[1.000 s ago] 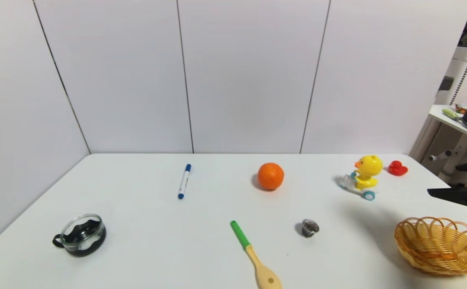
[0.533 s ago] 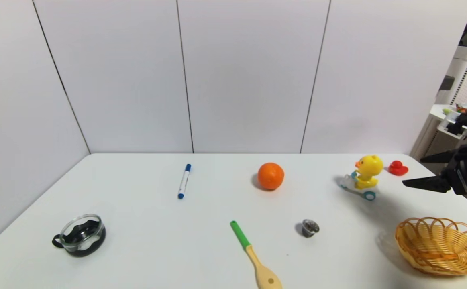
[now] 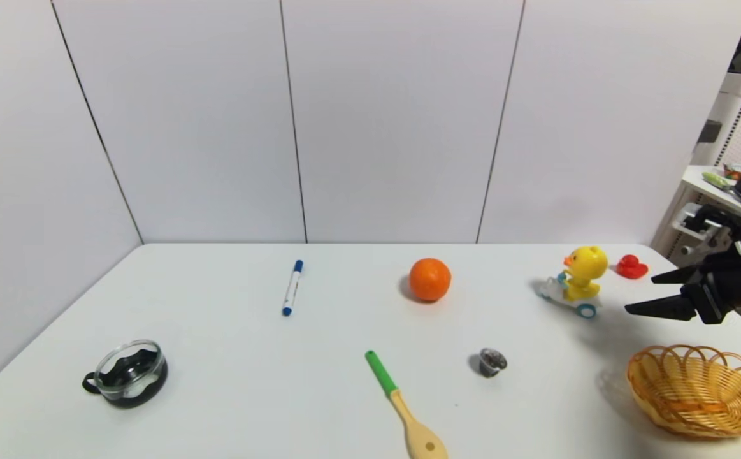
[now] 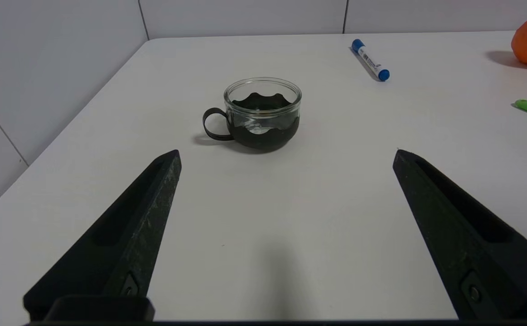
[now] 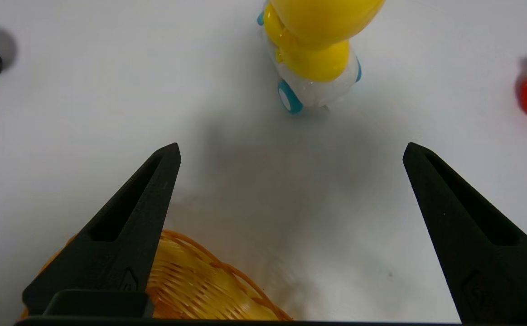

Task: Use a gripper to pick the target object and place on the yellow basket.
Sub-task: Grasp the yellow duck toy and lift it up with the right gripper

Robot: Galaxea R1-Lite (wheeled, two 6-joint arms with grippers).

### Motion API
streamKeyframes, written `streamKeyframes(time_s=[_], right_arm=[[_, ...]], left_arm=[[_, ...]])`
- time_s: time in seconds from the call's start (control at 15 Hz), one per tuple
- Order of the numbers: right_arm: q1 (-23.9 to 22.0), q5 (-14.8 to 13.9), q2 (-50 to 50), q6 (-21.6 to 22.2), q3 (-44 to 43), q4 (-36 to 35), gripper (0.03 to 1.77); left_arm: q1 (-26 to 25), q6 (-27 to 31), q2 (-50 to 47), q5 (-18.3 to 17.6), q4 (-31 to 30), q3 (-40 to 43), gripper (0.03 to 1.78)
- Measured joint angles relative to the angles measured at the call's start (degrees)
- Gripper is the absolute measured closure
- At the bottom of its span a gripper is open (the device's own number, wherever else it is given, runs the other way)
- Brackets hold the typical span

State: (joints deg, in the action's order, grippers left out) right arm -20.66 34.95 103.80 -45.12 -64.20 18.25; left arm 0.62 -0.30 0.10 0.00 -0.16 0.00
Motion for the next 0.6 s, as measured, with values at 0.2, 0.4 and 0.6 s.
streamKeyframes(time_s=[0.2,0.4,0.6], right_arm=[[1.8,0.3,2.3,6.9,-1.7,-0.6,0.11],[4.0,0.3,5.5,12.1,-5.4,-2.1,0.11],[5.6,0.2,9.7,14.2,-8.0,-7.4,0.1]], left_arm=[[0.0,0.0,0.0,0.0,0.0,0.0,0.12],[0.0,0.0,0.0,0.0,0.0,0.0,0.12],[0.0,0.0,0.0,0.0,0.0,0.0,0.12]])
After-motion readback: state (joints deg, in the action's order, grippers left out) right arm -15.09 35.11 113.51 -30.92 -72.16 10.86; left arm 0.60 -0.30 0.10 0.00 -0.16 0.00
